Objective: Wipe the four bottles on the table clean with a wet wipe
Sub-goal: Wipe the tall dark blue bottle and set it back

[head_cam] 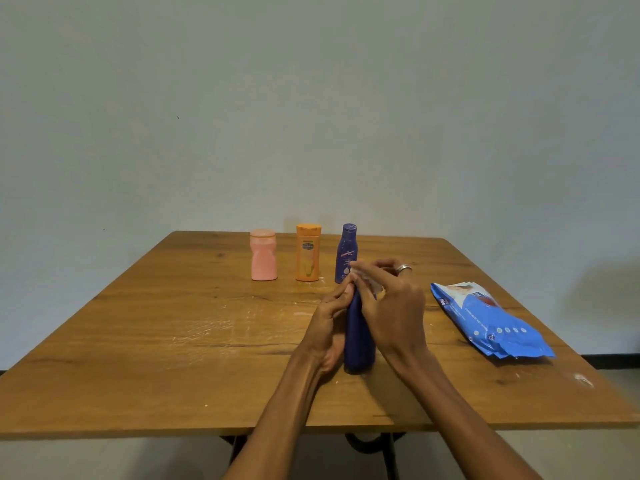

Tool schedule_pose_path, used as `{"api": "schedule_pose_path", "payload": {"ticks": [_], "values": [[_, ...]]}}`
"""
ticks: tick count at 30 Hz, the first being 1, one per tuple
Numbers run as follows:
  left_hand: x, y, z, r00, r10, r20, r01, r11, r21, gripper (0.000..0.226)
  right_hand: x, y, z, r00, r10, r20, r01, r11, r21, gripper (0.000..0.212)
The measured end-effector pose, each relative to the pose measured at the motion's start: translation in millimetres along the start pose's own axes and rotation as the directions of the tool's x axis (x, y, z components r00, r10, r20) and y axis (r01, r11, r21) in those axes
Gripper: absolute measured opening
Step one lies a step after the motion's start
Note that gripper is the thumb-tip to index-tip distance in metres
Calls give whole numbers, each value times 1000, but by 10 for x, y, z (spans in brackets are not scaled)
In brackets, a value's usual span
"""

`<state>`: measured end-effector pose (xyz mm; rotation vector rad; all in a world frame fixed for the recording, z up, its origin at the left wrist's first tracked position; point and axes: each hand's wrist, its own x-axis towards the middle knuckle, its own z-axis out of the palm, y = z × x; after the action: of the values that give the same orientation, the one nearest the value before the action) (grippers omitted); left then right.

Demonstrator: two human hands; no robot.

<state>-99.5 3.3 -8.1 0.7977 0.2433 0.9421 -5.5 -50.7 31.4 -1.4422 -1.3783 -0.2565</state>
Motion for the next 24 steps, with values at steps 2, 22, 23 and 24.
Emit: {"api": "schedule_pose_path", "payload": {"ticks": [2,22,23,24], "values": [[-1,-4,6,1000,-4,-11,4,1000,0,25,38,16,-2,1000,11,0,-11,1000,-2,24],[-27,0,-4,998,24,53,-35,973,227,36,64,101,-278,993,7,116,-26,986,163,24],[-31,3,-4,999,19,49,-30,975,222,40,9,116,-260,997,5,76,-18,983,182,24],[-35,5,-7,999,15,40,-24,976,218,45,-48,131,-245,998,8,57,-20,978,206,25]]}}
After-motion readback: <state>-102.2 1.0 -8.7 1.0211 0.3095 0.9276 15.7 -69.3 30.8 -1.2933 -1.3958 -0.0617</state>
